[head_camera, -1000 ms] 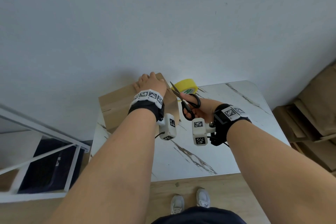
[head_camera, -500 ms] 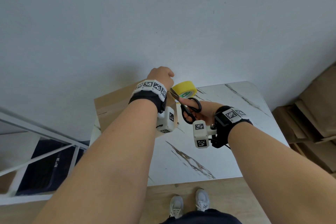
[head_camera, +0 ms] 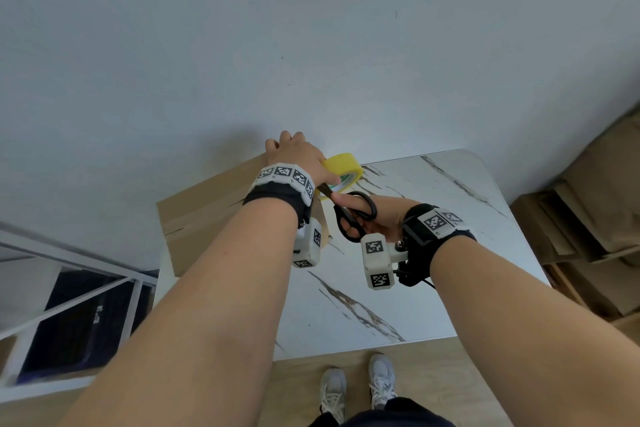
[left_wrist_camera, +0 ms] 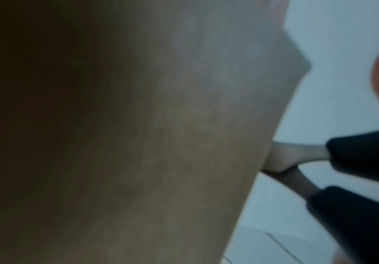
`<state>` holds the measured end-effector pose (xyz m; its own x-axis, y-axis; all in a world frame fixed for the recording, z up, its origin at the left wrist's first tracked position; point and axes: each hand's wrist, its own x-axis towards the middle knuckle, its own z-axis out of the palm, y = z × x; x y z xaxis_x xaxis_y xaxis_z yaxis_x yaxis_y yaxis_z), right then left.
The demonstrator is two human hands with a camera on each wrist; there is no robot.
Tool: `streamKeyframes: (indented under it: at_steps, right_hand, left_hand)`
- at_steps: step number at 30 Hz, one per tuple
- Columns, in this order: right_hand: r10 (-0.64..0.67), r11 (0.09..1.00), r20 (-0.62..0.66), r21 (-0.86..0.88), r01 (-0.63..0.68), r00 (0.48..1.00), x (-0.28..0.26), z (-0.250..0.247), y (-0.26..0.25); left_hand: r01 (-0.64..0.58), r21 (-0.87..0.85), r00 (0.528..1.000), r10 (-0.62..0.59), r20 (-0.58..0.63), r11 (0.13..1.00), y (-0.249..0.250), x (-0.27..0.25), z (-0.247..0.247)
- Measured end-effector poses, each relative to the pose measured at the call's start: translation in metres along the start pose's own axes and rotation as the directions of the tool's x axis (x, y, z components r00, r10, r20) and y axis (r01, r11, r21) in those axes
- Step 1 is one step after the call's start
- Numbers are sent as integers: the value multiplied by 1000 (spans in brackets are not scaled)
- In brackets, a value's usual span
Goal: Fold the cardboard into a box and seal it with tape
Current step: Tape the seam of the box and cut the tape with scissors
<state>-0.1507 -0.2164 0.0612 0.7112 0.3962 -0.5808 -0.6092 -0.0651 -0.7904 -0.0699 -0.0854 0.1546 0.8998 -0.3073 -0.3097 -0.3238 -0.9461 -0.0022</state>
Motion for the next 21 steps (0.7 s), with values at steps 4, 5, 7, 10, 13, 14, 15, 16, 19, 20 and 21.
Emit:
streamKeyframes:
  at_steps: [4, 5, 7, 10, 13, 14, 15, 16, 19, 20, 21]
  right_hand:
    - [-13, 1000, 12, -7, 13, 1000, -1, 1, -2]
    - [-19, 1000, 17, 2, 19, 1000, -3, 1, -2]
    - [-38, 999, 13, 13, 38, 999, -6, 2, -2]
    - [-40, 999, -6, -30, 40, 999, -7, 1, -3]
    - [-40, 997, 0, -60, 40, 999, -9, 0, -2]
    - [-43, 998, -4, -55, 42, 999, -10, 0, -2]
    - [-44, 998, -9, -52, 43, 999, -13, 0, -2]
    - [-48, 998, -14, -49, 48, 999, -14, 0, -2]
    - [-32, 997, -28, -64, 31, 999, -18, -5, 3]
    - [0, 996, -43, -94, -4, 999, -20, -7, 5]
    - [50, 987, -68, -147, -59, 996, -21, -9, 8]
  left_hand:
    - [42, -123, 999, -42, 2, 992, 1, -9, -7]
    - [46, -133, 999, -46, -3, 990, 1, -10, -8]
    - [55, -155, 998, -56, -3, 986, 2, -10, -6]
    - [74, -157, 997, -76, -6, 985, 1, -1, 2]
    - [88, -172, 995, -93, -25, 981, 0, 3, 5]
    - [82, -173, 996, -88, -26, 981, 1, 3, 5]
    - [80, -177, 996, -86, -22, 981, 1, 2, 5]
    - [78, -184, 996, -84, -26, 980, 1, 1, 4]
    - [106, -220, 992, -119, -47, 970, 0, 2, 5]
    - [103, -233, 991, -119, -55, 967, -1, 2, 5]
    - [98, -234, 992, -114, -57, 967, -1, 1, 5]
